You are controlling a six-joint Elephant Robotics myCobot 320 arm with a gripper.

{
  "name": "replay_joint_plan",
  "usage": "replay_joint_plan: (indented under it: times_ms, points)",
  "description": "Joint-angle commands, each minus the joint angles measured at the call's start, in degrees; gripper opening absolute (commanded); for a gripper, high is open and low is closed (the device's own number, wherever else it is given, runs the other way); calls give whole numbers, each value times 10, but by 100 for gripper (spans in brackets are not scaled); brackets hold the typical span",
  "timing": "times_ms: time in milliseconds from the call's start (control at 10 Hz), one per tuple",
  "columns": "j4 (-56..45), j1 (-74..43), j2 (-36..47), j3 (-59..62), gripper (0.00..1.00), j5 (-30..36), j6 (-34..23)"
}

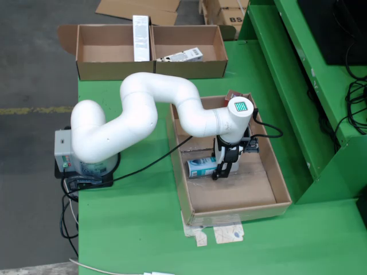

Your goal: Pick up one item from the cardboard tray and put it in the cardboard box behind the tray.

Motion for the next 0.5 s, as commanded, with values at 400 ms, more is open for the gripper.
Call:
replay_joint_plan:
  times_ms: [400]
  points:
    - [39,16,48,-67,0,8,-5]
